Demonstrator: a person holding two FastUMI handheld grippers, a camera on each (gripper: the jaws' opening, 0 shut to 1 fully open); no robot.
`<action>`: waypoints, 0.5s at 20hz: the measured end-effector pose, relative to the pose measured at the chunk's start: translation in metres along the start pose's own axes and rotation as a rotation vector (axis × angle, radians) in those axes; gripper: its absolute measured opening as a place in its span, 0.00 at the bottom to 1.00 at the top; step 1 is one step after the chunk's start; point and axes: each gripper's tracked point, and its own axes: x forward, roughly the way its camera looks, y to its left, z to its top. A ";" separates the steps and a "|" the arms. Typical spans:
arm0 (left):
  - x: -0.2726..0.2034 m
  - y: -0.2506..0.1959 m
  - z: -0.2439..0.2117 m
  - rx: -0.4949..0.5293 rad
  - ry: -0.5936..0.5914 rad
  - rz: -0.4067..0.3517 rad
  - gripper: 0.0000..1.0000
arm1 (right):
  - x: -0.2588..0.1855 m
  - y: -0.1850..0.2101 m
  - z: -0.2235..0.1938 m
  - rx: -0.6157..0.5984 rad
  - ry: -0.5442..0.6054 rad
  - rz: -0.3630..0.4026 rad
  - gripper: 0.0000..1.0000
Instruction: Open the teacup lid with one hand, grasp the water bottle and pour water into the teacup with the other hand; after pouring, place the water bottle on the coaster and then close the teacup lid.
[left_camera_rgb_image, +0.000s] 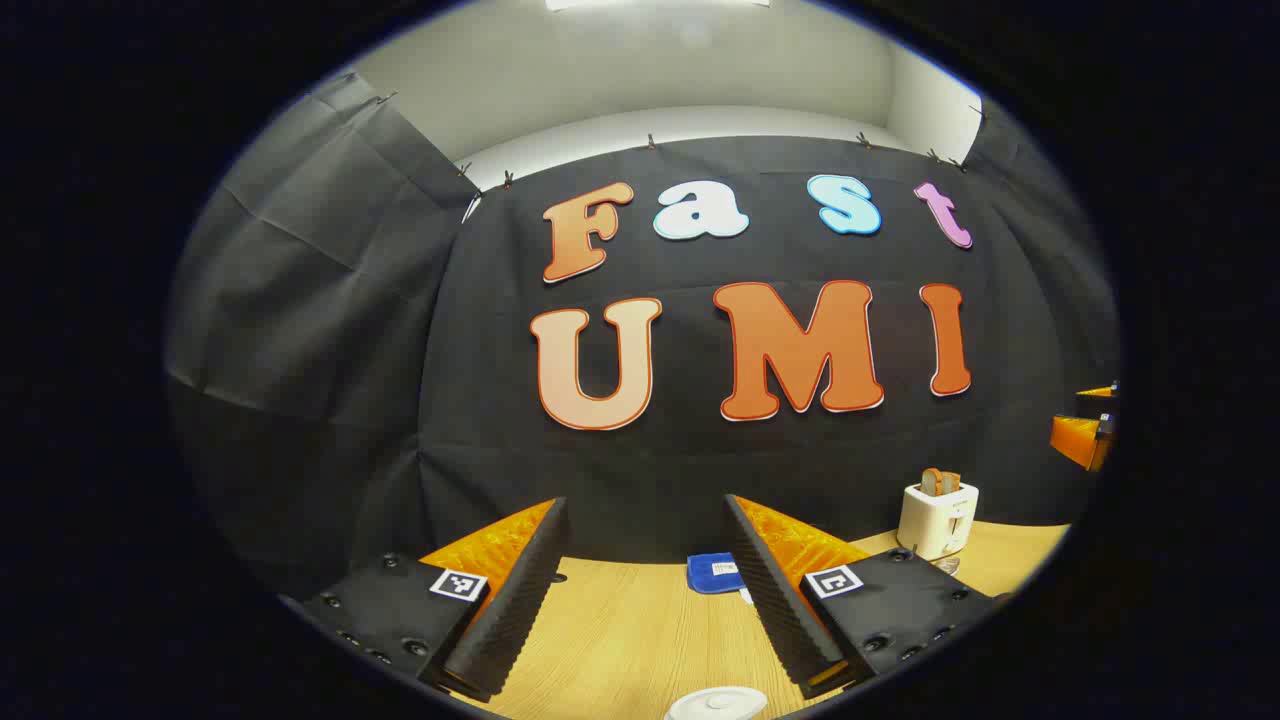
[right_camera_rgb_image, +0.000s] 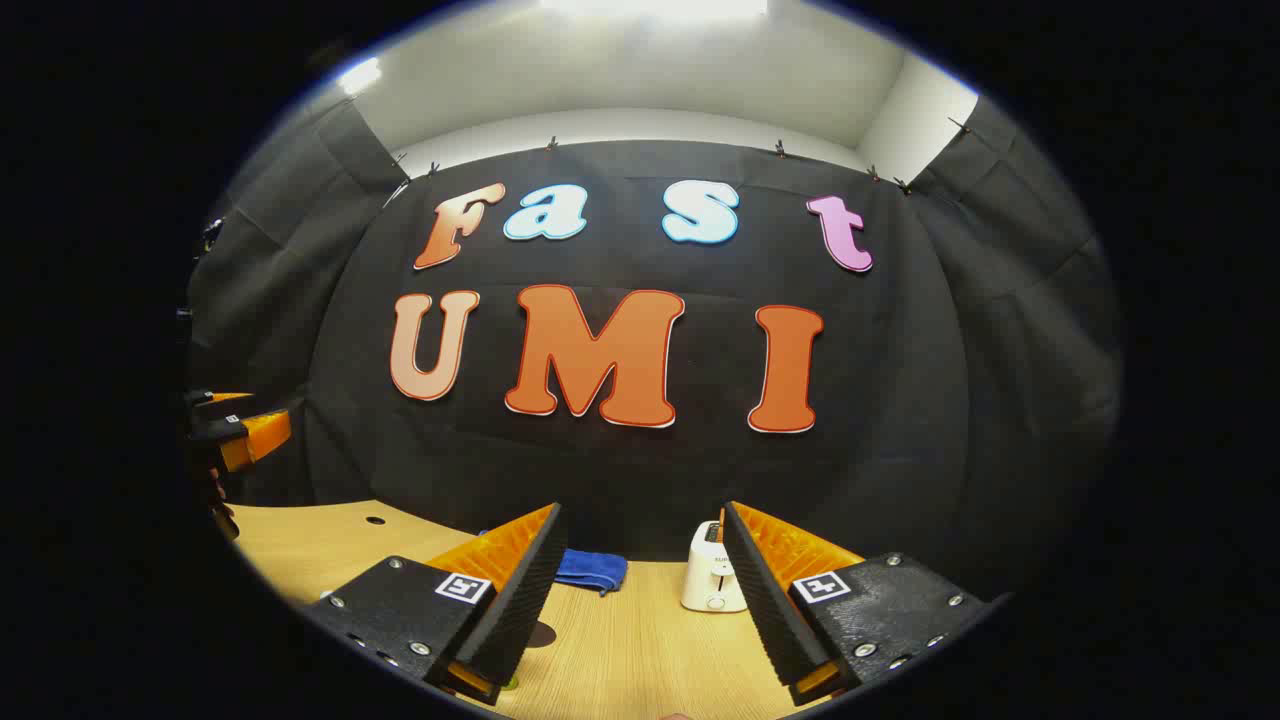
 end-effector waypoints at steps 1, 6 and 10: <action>0.000 0.001 0.000 -0.001 -0.001 0.001 0.99 | 0.001 0.000 0.000 -0.001 -0.001 -0.002 0.94; -0.001 -0.002 -0.001 -0.002 0.006 -0.008 0.96 | -0.001 -0.002 0.002 -0.008 -0.008 -0.007 0.94; -0.001 0.000 -0.003 -0.006 0.010 -0.011 1.00 | -0.002 0.000 0.002 -0.015 -0.011 -0.001 0.94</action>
